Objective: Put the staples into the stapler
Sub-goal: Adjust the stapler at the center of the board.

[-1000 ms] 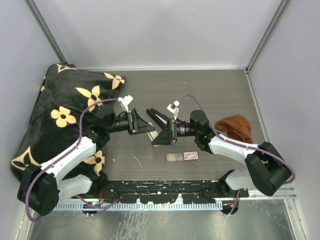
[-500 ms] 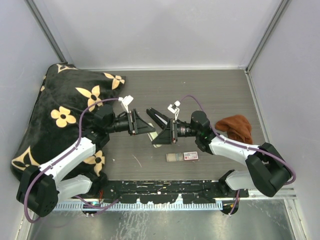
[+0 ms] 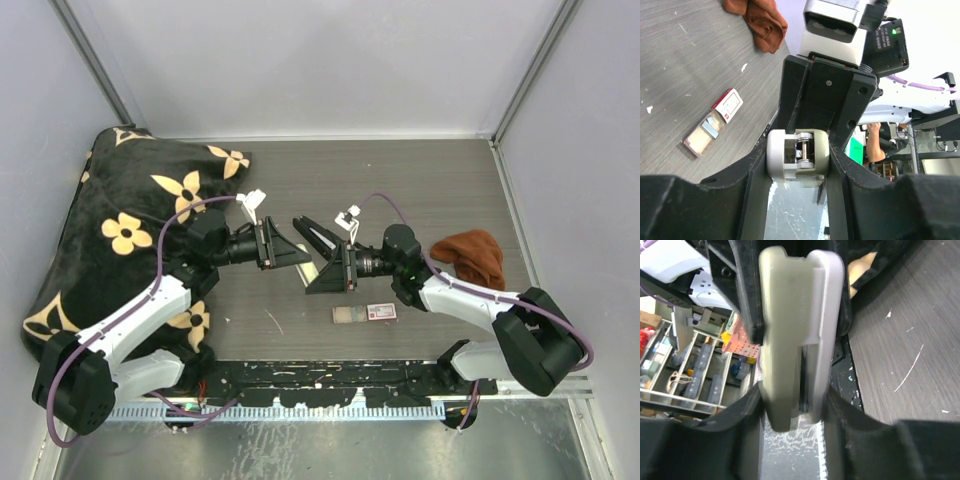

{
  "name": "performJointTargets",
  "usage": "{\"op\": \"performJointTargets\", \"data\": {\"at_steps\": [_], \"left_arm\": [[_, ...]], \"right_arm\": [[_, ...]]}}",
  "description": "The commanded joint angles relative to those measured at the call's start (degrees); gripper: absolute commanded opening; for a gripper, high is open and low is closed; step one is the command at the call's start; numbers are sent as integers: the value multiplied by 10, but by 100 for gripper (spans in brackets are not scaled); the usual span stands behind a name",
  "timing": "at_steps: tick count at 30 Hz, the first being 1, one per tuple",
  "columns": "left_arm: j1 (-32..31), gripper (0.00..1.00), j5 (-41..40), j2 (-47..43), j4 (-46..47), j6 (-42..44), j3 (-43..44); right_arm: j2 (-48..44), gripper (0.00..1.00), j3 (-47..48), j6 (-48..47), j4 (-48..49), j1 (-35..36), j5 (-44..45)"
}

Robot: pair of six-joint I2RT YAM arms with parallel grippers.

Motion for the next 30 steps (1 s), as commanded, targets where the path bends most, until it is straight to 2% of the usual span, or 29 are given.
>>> {"op": "performJointTargets", "data": {"at_steps": [1,2,3,4,5,7,10,13,14,16,17,18,24,30], "left_arm": [[2,0,-12,-11,35,2,11],[2,0,-11,-10,32,4,11],[2,6,-10,-10,27,6,12],[2,19,-10,-10,22,8,12],[2,28,-9,-11,18,11,12],[2,33,-9,-14,14,14,8],[2,32,-8,-16,5,20,5],[2,8,-9,-19,2,23,4],[2,1,-12,-20,1,24,3],[2,0,-18,-19,-2,25,1],[2,0,-22,-20,-2,26,0],[2,0,-26,-20,-2,26,-2],[2,0,-62,-22,-18,28,-7],[2,0,-200,25,-62,57,-10]], "right_arm": [[-15,1,5,-10,32,7,0],[-18,0,3,-15,27,7,7],[-20,1,3,-20,20,7,12],[-21,1,4,-22,15,7,15],[-23,1,4,-22,14,7,16],[-25,1,6,-20,14,7,18],[-30,1,7,-18,12,7,22],[-28,2,14,-22,-3,7,20],[-28,13,18,-28,-14,7,20],[-28,56,23,-44,-40,6,27],[-31,83,24,-50,-46,5,31],[-35,98,23,-58,-53,3,36],[-85,100,35,-133,-156,-17,99],[-162,100,49,-224,-340,-52,291]]}}
